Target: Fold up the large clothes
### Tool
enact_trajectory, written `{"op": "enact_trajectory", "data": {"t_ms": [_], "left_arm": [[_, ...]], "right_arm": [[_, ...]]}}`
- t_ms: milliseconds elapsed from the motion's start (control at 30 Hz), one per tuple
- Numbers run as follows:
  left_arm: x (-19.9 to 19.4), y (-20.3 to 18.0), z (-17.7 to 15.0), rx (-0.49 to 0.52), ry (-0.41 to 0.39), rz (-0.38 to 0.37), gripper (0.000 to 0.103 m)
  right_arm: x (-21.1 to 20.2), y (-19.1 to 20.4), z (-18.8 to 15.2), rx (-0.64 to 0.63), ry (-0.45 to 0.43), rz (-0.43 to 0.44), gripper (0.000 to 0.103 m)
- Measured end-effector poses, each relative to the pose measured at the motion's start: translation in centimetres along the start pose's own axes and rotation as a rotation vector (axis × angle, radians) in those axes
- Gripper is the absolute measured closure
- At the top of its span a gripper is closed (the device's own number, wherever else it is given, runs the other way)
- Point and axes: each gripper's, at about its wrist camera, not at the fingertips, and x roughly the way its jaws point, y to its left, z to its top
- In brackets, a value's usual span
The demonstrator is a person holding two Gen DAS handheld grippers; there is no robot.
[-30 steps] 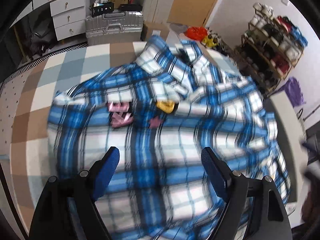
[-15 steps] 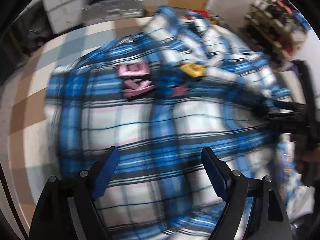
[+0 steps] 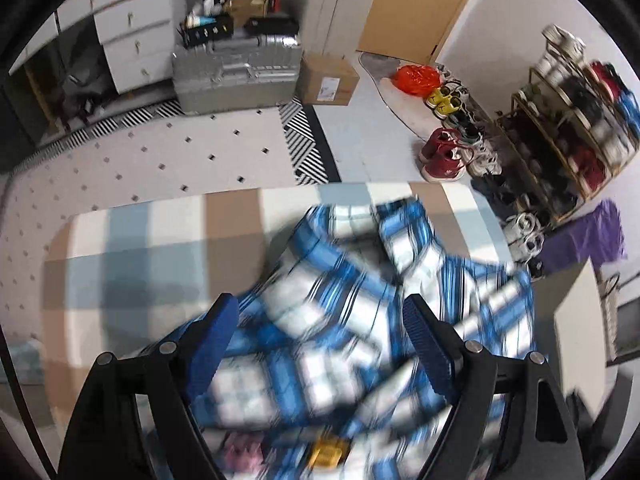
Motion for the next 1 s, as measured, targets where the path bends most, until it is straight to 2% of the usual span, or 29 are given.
{"op": "enact_trajectory", "data": {"t_ms": [100, 200, 267, 300, 333, 433, 567, 667, 733, 800, 867, 933, 1000], "left_arm": [[3.1, -0.2, 1.1, -0.011, 0.024, 0.009, 0.022], [5.5, -0.2, 1.5, -0.006, 0.058, 0.090, 0.023], [6.2, 0.3, 1.5, -0.017, 0.064, 0.076, 0.041], [6.1, 0.5, 1.4, -0.019, 0.070, 0.054, 0.066], [6.1, 0.6, 1.3, -0.023, 0.074, 0.040, 0.087], [5.3, 0.5, 0.6, -0.008, 0.050, 0.061, 0.101], [1.0, -0.7, -1.6, 0.036, -0.065, 0.015, 0.102], [-2.3, -2.2, -4.4, 0.138, -0.148, -0.010, 0.102], [-4.1, -3.0, -6.6, 0.196, -0.165, -0.054, 0.102], [-5.2, -3.6, -8.5, 0.252, -0.191, -0.057, 0.102], [-5.6, -3.6, -9.9, 0.270, -0.187, -0.061, 0.102], [-5.6, -3.6, -10.7, 0.289, -0.179, -0.074, 0.102], [-5.4, -3.2, -10.8, 0.289, -0.187, -0.074, 0.102]], "right_arm": [[0.1, -0.6, -0.2, -0.014, -0.019, 0.014, 0.000], [0.1, -1.5, -1.1, -0.005, -0.028, 0.082, 0.000], [-0.3, -1.8, -1.9, -0.003, -0.031, 0.158, 0.000], [-0.6, -1.7, -2.2, -0.005, -0.035, 0.191, 0.000], [-1.3, -1.6, -2.5, -0.008, -0.046, 0.236, 0.000], [-3.2, -1.2, -3.1, -0.022, -0.099, 0.322, 0.000], [-6.6, -0.1, -1.7, -0.061, -0.184, 0.342, 0.000], [-7.8, -0.2, 0.9, -0.017, -0.215, 0.302, 0.000], [-7.5, -0.5, 2.5, 0.044, -0.187, 0.279, 0.000], [-6.8, -0.6, 4.4, 0.101, -0.149, 0.286, 0.000], [-6.2, -0.4, 6.4, 0.124, -0.124, 0.232, 0.000], [-5.6, 0.0, 8.0, 0.114, -0.117, 0.197, 0.000], [-3.8, 0.8, 9.5, 0.078, -0.070, 0.127, 0.000]]}}
